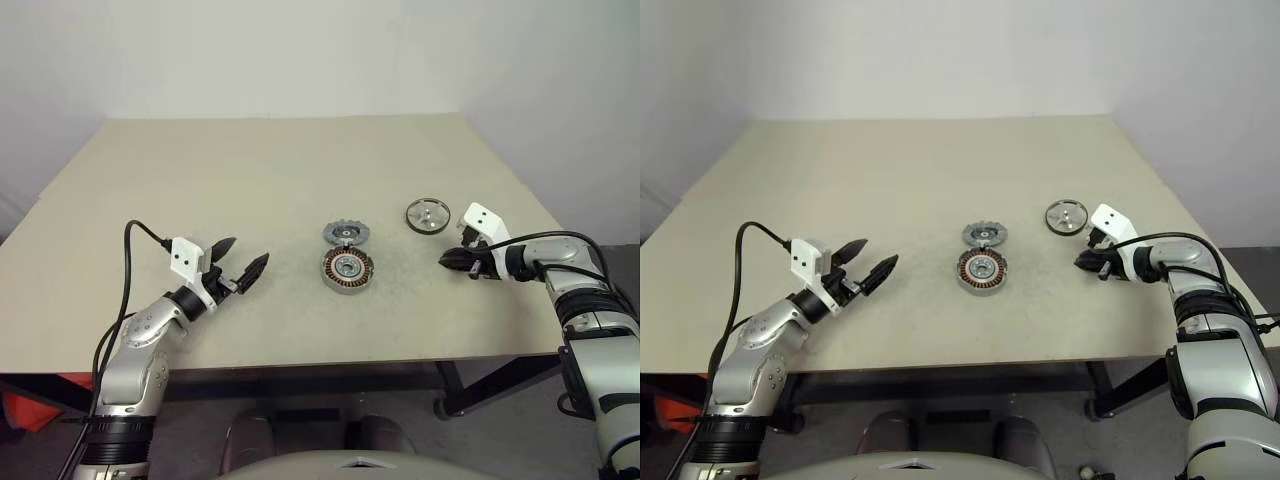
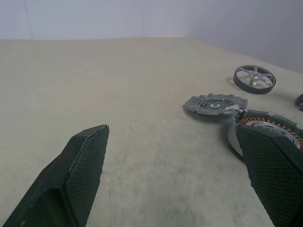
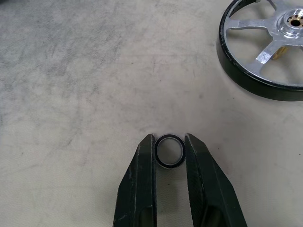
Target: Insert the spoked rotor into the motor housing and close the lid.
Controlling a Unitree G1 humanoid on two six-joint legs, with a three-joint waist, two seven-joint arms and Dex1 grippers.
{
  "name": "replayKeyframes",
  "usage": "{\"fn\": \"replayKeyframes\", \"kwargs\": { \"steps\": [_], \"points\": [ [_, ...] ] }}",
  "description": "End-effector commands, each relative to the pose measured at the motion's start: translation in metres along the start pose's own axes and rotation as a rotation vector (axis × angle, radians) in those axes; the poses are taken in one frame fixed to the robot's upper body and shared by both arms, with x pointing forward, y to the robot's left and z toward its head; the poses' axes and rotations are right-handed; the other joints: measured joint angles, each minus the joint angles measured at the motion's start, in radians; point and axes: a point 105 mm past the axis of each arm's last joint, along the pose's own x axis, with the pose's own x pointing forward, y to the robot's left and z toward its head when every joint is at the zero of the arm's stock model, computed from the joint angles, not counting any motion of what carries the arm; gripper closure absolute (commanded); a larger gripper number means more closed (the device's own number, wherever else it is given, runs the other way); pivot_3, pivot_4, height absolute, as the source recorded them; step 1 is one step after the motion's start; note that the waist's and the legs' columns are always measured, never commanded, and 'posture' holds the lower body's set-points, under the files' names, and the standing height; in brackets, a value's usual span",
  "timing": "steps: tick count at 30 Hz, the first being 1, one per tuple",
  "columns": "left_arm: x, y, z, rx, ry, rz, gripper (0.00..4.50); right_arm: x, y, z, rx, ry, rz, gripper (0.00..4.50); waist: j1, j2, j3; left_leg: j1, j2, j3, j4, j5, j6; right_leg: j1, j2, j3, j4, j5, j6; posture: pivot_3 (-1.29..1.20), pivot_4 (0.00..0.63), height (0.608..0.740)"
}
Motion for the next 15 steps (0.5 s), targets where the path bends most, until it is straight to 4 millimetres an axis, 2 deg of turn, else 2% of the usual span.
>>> {"fn": "replayKeyframes", "kwargs": {
  "steps": [1,2,6,9,12,15],
  "points": [
    [0.002,0.001,0.014,0.04,-0.042,-0.007,0.0,0.004,0.004,0.01,-0.037,-0.021,0.028,3.96,-0.002,0.0,0.0,0.0,0.0,0.0,0.0,0.0,0.0,0.0,0.0,0.0,0.0,0.0,0.0,0.0,0.0,0.74],
    [0.002,0.001,0.014,0.04,-0.042,-0.007,0.0,0.008,0.008,0.025,-0.061,-0.072,0.057,3.96,-0.005,0.0,0.0,0.0,0.0,0.0,0.0,0.0,0.0,0.0,0.0,0.0,0.0,0.0,0.0,0.0,0.0,0.74],
    [0.003,0.001,0.014,0.042,-0.043,-0.009,0.0,0.016,0.024,0.06,-0.13,-0.179,0.132,3.96,-0.016,0.0,0.0,-0.002,0.0,0.0,-0.003,0.001,-0.001,-0.003,0.0,0.0,0.0,0.0,0.0,0.0,0.0,0.74],
    [0.004,0.0,0.016,0.046,-0.046,-0.013,0.0,0.025,0.054,0.099,-0.226,-0.286,0.233,3.96,-0.016,0.0,0.0,-0.002,0.0,0.0,-0.007,0.003,-0.003,-0.005,0.001,0.0,0.0,0.001,-0.002,0.0,0.0,0.74],
    [0.005,0.0,0.016,0.049,-0.048,-0.014,0.0,0.028,0.078,0.12,-0.277,-0.338,0.298,3.96,-0.012,0.0,0.0,-0.001,0.0,0.0,-0.012,0.005,-0.003,-0.006,0.001,0.0,0.0,0.0,-0.006,0.0,0.0,0.74],
    [0.005,-0.001,0.017,0.048,-0.05,-0.015,0.0,0.032,0.094,0.129,-0.298,-0.351,0.336,3.96,-0.003,0.0,0.0,-0.001,0.0,0.0,-0.015,0.006,-0.003,-0.005,0.001,-0.002,-0.004,-0.001,-0.006,0.0,0.0,0.74]
  ]
}}
